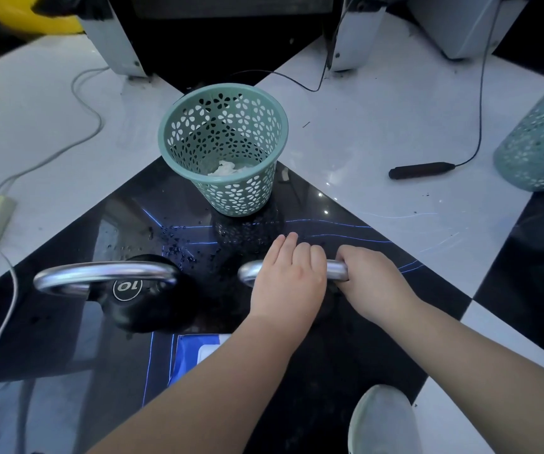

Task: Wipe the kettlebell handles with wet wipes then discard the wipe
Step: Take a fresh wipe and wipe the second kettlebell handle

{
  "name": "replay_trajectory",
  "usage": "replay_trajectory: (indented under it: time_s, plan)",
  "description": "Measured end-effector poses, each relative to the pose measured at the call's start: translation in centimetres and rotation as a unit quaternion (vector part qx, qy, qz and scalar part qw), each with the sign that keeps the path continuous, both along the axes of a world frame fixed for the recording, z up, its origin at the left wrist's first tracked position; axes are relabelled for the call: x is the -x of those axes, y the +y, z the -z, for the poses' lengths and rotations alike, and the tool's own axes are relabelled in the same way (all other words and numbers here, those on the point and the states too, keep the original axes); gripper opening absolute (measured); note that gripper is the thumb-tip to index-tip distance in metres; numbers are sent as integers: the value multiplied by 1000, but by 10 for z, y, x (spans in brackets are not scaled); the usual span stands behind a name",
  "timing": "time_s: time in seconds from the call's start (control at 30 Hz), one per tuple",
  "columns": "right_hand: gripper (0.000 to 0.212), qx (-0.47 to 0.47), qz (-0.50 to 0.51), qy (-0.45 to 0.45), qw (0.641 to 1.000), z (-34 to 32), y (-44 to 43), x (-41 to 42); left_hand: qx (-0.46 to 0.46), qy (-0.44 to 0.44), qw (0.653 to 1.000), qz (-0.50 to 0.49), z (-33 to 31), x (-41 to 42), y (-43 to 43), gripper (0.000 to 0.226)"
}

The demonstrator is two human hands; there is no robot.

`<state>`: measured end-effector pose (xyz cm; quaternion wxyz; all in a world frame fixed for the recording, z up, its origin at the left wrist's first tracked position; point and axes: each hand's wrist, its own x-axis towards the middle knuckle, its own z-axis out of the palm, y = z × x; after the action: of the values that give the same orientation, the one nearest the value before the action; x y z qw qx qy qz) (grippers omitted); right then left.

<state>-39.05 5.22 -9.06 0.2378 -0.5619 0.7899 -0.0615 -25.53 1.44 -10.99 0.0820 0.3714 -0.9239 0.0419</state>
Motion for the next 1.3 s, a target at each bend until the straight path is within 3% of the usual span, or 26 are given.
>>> replay_trajectory:
  time_s: [0.07, 0.2, 0.3, 0.57, 0.67, 0.8, 0.93, 1.0, 1.1, 1.3]
  plan:
    - [9, 2, 1, 1, 1000, 0, 0, 0, -10, 14, 1000, -15, 1, -5, -3, 42]
    - [10, 6, 5, 5, 1000, 0, 1, 0, -3, 30, 999, -30, 6, -18, -11, 19]
    - [8, 5, 6, 8, 1000, 0, 1, 0, -30, 50, 998, -31, 8, -26, -16, 18]
    - [8, 1, 11, 9, 1000, 0, 0, -1, -146, 100, 981, -80, 19, -47, -26, 37]
    - [7, 0, 12, 10, 1000, 1, 0, -1, -273, 207, 927, -153, 18, -58, -23, 25]
    - [8, 1, 8, 9, 1000, 2, -1, 0, -351, 325, 847, -232, 30, -58, -20, 31]
    - [7, 1, 7, 2, 1000, 0, -1, 0, -435, 448, 697, -351, 44, -45, -10, 16]
    - [8, 0, 8, 0, 1000, 0, -1, 0, -455, 456, 648, -407, 51, -36, -3, 17]
    - [11, -2, 8, 3, 1000, 0, -2, -1, -456, 459, 617, -448, 55, -27, -3, 26]
    - [11, 1, 10, 2, 1000, -1, -1, -2, -457, 487, 611, -425, 50, -28, -3, 22]
